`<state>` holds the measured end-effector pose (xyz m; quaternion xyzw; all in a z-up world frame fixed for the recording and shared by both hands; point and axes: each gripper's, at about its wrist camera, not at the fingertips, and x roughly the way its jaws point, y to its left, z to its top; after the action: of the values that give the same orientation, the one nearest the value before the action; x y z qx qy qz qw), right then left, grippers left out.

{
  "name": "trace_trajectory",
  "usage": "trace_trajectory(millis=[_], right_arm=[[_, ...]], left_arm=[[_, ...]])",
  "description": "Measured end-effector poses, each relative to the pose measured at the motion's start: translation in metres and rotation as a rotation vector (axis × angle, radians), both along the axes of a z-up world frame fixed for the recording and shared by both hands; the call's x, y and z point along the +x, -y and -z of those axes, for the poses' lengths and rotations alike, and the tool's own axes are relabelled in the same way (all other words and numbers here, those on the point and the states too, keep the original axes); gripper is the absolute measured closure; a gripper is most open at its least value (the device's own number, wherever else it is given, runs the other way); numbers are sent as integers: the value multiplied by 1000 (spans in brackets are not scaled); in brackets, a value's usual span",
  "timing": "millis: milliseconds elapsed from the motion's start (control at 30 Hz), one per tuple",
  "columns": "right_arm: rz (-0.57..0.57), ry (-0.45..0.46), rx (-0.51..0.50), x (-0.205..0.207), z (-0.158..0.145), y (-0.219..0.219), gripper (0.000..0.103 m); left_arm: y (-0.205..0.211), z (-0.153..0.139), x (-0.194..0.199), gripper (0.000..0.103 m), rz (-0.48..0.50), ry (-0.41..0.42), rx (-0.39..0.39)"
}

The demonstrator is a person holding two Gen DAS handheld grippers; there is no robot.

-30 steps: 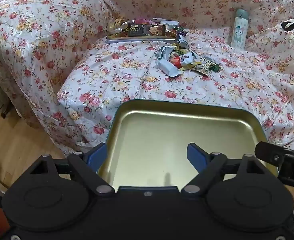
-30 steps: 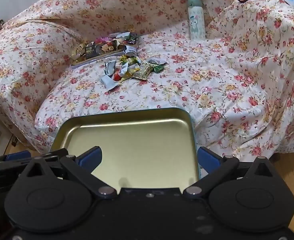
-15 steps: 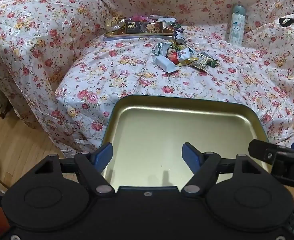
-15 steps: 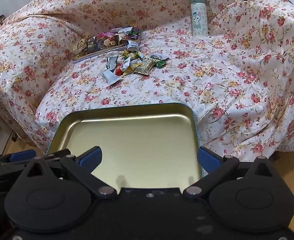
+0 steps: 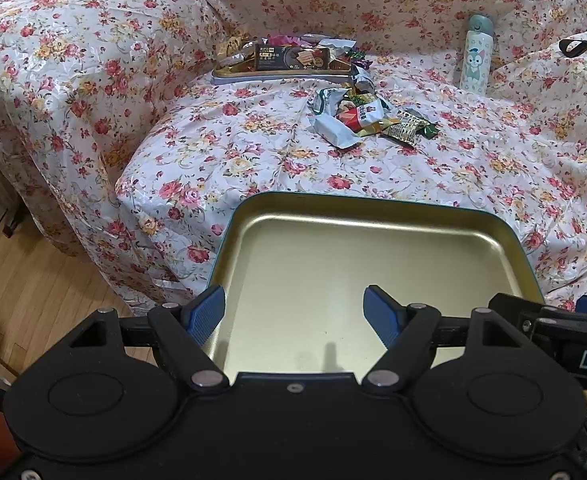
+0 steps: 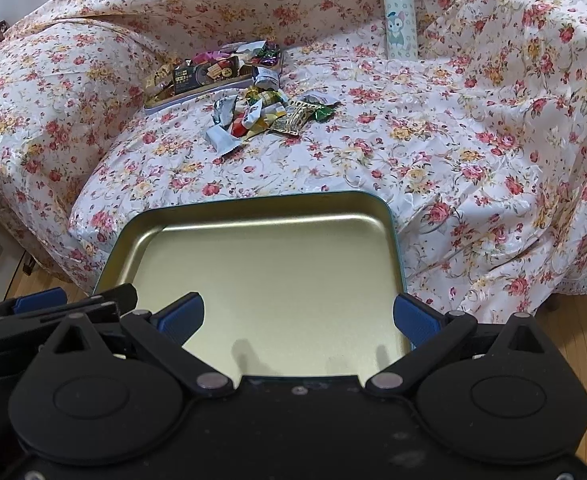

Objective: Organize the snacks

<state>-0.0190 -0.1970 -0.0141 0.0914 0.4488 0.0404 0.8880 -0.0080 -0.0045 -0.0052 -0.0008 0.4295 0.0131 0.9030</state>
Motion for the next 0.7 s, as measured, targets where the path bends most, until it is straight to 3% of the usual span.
trace_trajectory(millis=[700], right_arm=[[-5,3,-9,-1,0,-3,0]], left_arm=[[-1,0,0,26,1,-7,14]])
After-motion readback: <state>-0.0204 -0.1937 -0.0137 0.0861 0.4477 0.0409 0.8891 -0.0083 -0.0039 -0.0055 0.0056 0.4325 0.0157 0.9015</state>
